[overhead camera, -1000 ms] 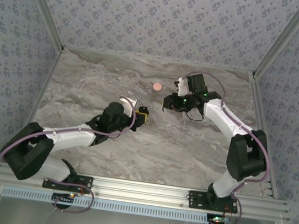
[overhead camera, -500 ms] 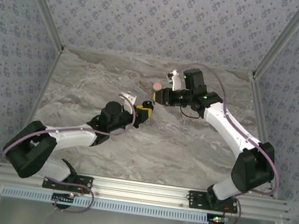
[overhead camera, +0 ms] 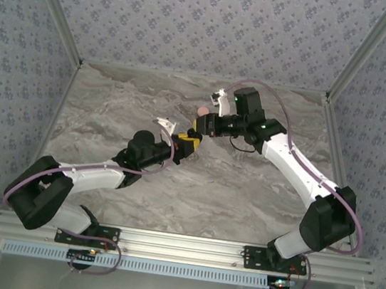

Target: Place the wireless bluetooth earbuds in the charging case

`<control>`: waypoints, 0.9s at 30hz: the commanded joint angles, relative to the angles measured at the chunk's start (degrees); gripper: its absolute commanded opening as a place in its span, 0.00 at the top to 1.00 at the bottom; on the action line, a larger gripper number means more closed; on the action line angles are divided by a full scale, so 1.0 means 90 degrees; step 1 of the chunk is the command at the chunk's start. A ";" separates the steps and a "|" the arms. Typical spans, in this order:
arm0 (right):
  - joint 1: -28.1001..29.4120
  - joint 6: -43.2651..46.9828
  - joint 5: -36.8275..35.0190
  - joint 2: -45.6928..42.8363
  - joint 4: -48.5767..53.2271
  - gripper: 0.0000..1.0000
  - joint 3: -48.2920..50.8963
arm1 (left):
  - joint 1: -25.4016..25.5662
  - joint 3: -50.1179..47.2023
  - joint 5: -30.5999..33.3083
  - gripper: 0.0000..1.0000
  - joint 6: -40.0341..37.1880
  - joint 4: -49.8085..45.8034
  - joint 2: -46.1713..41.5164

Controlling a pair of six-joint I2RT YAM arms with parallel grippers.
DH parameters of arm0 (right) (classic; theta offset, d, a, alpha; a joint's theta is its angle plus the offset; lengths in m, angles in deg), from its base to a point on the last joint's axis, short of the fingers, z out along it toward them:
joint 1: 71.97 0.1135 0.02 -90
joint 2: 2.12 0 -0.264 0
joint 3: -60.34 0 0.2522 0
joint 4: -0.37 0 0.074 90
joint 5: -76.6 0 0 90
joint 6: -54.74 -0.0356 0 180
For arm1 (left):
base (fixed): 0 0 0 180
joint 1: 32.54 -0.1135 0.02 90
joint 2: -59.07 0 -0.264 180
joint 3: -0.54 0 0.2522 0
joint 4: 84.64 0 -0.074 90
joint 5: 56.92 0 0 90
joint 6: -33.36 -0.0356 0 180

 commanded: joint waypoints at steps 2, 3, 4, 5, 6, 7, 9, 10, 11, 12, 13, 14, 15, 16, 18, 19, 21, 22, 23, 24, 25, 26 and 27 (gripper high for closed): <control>0.0044 0.0153 0.0066 -0.0239 -0.0095 0.77 -0.0227 | 0.0047 0.0185 -0.0273 0.87 0.0059 0.0369 -0.0139; 0.0043 0.0166 0.0057 -0.0242 -0.0090 0.77 -0.0231 | 0.0046 0.0186 -0.0291 0.87 0.0059 0.0378 -0.0156; 0.0046 0.0176 0.0049 -0.0246 -0.0090 0.77 -0.0225 | 0.0049 0.0181 -0.0307 0.87 0.0059 0.0402 -0.0170; 0.0045 0.0194 0.0044 -0.0254 -0.0085 0.77 -0.0218 | 0.0049 0.0177 -0.0312 0.87 0.0059 0.0407 -0.0185; 0.0047 0.0201 0.0047 -0.0259 -0.0091 0.77 -0.0205 | 0.0045 0.0171 -0.0309 0.87 0.0071 0.0408 -0.0195; 0.0040 0.0217 0.0045 -0.0276 -0.0085 0.77 -0.0208 | 0.0044 0.0181 -0.0322 0.87 0.0074 0.0417 -0.0212; 0.0052 0.0247 0.0036 -0.0308 -0.0087 0.77 -0.0188 | 0.0044 0.0158 -0.0336 0.87 0.0086 0.0463 -0.0262; 0.0053 0.0256 0.0019 -0.0323 -0.0094 0.77 -0.0185 | 0.0050 0.0151 -0.0341 0.87 0.0096 0.0499 -0.0276; 0.0057 0.0277 0.0003 -0.0352 -0.0095 0.77 -0.0170 | 0.0049 0.0132 -0.0356 0.87 0.0103 0.0546 -0.0300; 0.0067 0.0297 -0.0023 -0.0377 -0.0100 0.77 -0.0159 | 0.0050 0.0119 -0.0367 0.87 0.0108 0.0587 -0.0333; 0.0064 0.0317 -0.0031 -0.0392 -0.0095 0.77 -0.0154 | 0.0045 0.0117 -0.0383 0.87 0.0109 0.0602 -0.0348; 0.0060 0.0327 -0.0034 -0.0422 -0.0103 0.77 -0.0137 | 0.0049 0.0127 -0.0407 0.87 0.0108 0.0597 -0.0381; 0.0060 0.0345 -0.0038 -0.0443 -0.0104 0.77 -0.0135 | 0.0048 0.0127 -0.0424 0.87 0.0107 0.0595 -0.0400; 0.0060 0.0356 -0.0033 -0.0453 -0.0095 0.77 -0.0135 | 0.0045 0.0125 -0.0429 0.87 0.0108 0.0601 -0.0417; 0.0076 0.0379 -0.0015 -0.0480 -0.0105 0.77 -0.0134 | 0.0047 0.0117 -0.0434 0.87 0.0115 0.0603 -0.0461; 0.0088 0.0391 -0.0013 -0.0480 -0.0109 0.77 -0.0129 | 0.0045 0.0117 -0.0439 0.87 0.0118 0.0603 -0.0468; 0.0103 0.0405 0.0015 -0.0496 -0.0113 0.76 -0.0132 | 0.0049 0.0127 -0.0458 0.87 0.0127 0.0593 -0.0497; 0.0113 0.0423 0.0012 -0.0498 -0.0107 0.77 -0.0129 | 0.0049 0.0127 -0.0465 0.87 0.0133 0.0586 -0.0511; 0.0113 0.0429 0.0025 -0.0499 -0.0106 0.76 -0.0131 | 0.0048 0.0137 -0.0467 0.87 0.0137 0.0578 -0.0535; 0.0122 0.0450 0.0027 -0.0499 -0.0097 0.76 -0.0133 | 0.0044 0.0136 -0.0474 0.87 0.0137 0.0573 -0.0537; 0.0126 0.0463 0.0018 -0.0494 -0.0088 0.76 -0.0131 | 0.0050 0.0149 -0.0472 0.87 0.0137 0.0560 -0.0550; 0.0129 0.0469 0.0015 -0.0491 -0.0090 0.76 -0.0133 | 0.0049 0.0155 -0.0469 0.87 0.0137 0.0546 -0.0566; 0.0137 0.0477 0.0027 -0.0496 -0.0087 0.76 -0.0114 | 0.0050 0.0161 -0.0464 0.87 0.0137 0.0528 -0.0583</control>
